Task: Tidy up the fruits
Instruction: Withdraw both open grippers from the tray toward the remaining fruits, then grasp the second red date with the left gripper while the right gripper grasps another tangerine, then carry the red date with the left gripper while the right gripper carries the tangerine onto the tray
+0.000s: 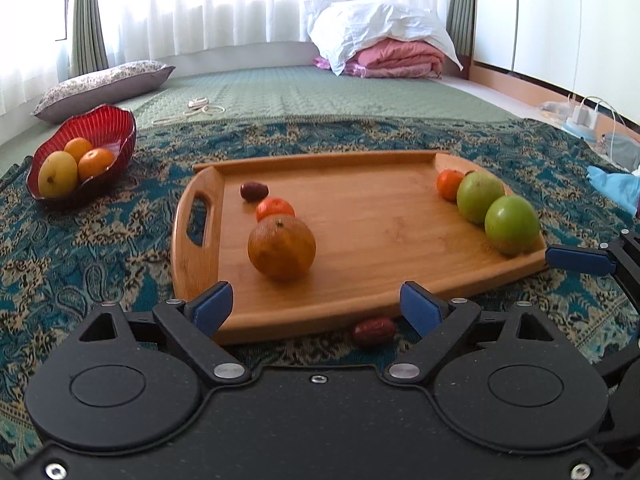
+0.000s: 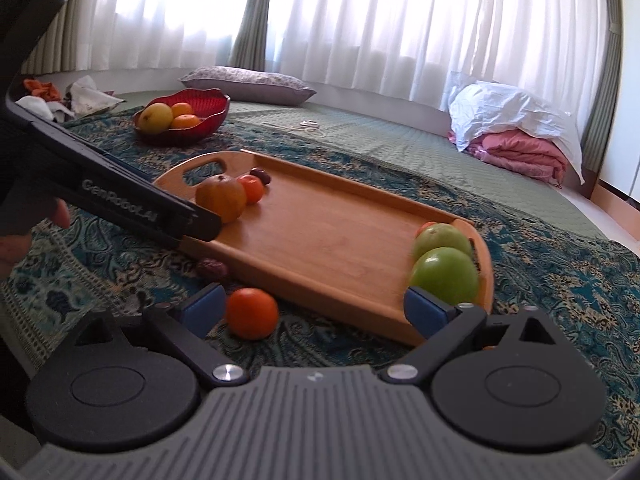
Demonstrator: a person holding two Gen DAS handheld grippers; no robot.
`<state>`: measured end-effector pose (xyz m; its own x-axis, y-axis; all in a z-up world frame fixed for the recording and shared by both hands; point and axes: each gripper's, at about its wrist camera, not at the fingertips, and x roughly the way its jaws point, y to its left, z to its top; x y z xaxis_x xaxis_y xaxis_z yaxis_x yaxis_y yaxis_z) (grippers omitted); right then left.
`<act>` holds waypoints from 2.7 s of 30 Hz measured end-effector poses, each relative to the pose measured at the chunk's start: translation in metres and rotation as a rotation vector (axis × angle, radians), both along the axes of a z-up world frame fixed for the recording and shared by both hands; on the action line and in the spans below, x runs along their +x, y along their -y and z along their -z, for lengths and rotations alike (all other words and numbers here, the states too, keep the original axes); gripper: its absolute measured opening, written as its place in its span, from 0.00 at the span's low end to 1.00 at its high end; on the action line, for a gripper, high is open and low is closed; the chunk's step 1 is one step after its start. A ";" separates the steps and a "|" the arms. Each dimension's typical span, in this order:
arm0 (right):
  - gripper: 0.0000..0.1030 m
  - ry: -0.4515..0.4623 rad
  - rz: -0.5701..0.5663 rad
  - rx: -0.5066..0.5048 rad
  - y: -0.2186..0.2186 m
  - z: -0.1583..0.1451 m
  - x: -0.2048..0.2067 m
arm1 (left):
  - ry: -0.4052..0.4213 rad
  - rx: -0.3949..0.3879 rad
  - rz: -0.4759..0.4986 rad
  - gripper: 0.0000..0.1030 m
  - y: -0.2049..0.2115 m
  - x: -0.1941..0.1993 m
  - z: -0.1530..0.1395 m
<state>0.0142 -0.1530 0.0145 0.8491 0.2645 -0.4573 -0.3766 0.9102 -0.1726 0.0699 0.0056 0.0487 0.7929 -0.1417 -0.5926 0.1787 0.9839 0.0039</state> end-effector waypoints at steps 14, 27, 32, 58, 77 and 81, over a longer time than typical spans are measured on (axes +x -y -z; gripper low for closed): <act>0.72 -0.065 0.043 0.048 -0.019 0.024 -0.001 | -0.069 -0.031 -0.011 0.76 0.007 0.002 0.018; 0.52 -0.103 0.077 0.132 -0.018 0.028 0.001 | -0.137 -0.063 -0.019 0.43 0.019 0.013 0.034; 0.46 -0.099 0.072 0.132 -0.021 0.030 0.001 | -0.140 -0.073 -0.011 0.28 0.022 0.012 0.033; 0.41 -0.111 0.072 0.145 -0.031 0.029 0.014 | -0.072 -0.060 -0.027 0.27 0.010 0.000 0.016; 0.37 -0.114 0.082 0.143 -0.035 0.032 0.020 | -0.085 -0.063 -0.051 0.27 0.005 0.001 0.022; 0.36 -0.115 0.090 0.158 -0.033 0.028 0.019 | -0.067 -0.062 -0.053 0.27 0.004 0.000 0.018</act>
